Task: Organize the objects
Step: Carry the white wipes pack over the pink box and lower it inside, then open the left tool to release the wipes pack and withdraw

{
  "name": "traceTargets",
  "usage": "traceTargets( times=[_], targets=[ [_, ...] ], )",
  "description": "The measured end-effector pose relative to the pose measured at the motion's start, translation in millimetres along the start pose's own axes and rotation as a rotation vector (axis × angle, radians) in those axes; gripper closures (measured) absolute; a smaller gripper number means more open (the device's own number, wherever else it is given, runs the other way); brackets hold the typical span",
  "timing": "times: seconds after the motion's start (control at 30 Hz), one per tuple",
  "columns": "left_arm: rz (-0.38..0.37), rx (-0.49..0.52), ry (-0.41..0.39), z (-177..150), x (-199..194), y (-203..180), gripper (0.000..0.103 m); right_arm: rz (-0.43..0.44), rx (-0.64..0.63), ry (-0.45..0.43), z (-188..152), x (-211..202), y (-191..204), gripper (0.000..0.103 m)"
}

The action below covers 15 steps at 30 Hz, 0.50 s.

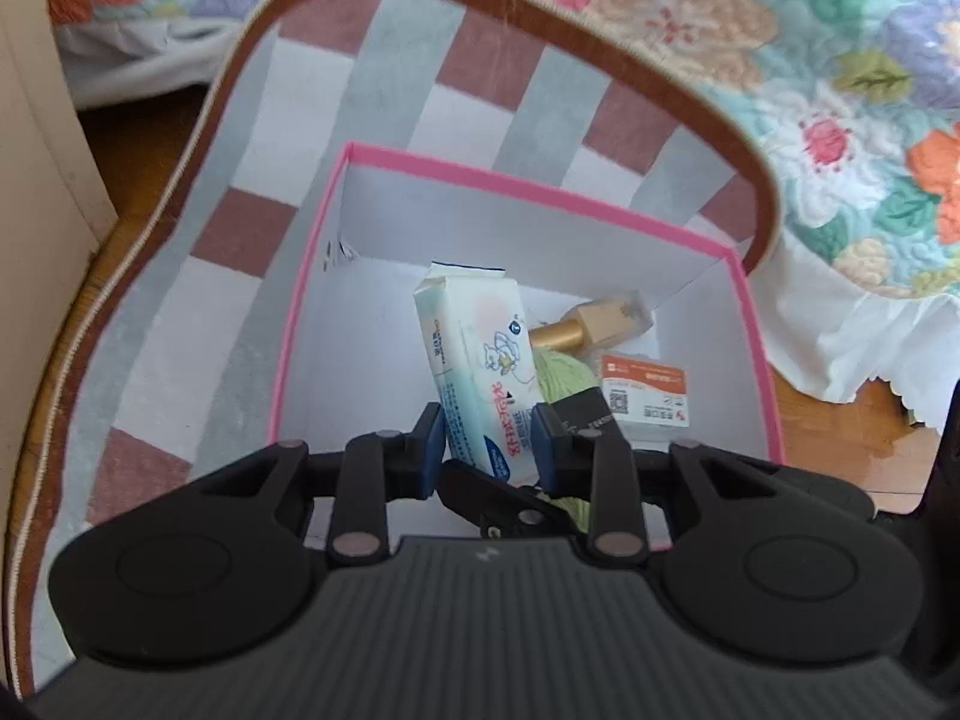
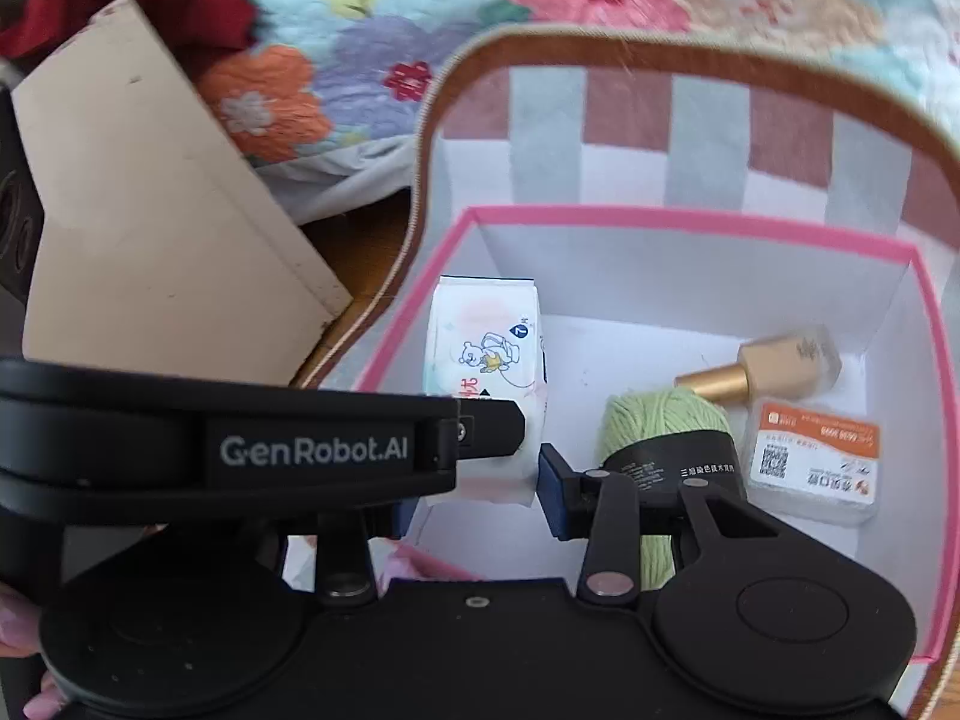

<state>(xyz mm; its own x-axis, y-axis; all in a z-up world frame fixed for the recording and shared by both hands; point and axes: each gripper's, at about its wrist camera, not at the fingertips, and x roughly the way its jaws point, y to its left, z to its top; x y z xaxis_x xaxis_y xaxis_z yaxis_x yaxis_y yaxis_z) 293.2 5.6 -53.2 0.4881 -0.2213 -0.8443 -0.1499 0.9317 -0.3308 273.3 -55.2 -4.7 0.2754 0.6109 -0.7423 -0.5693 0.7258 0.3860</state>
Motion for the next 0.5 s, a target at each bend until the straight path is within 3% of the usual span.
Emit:
traceTargets(
  times=[0.27,0.5],
  targets=[
    [0.021,0.033,0.069,-9,30,-7,0.074,0.03,0.085,0.043,-16,16,-24,0.058],
    [0.031,-0.03,0.039,-15,47,7,0.074,-0.046,0.059,0.102,-18,39,-26,0.057]
  ],
)
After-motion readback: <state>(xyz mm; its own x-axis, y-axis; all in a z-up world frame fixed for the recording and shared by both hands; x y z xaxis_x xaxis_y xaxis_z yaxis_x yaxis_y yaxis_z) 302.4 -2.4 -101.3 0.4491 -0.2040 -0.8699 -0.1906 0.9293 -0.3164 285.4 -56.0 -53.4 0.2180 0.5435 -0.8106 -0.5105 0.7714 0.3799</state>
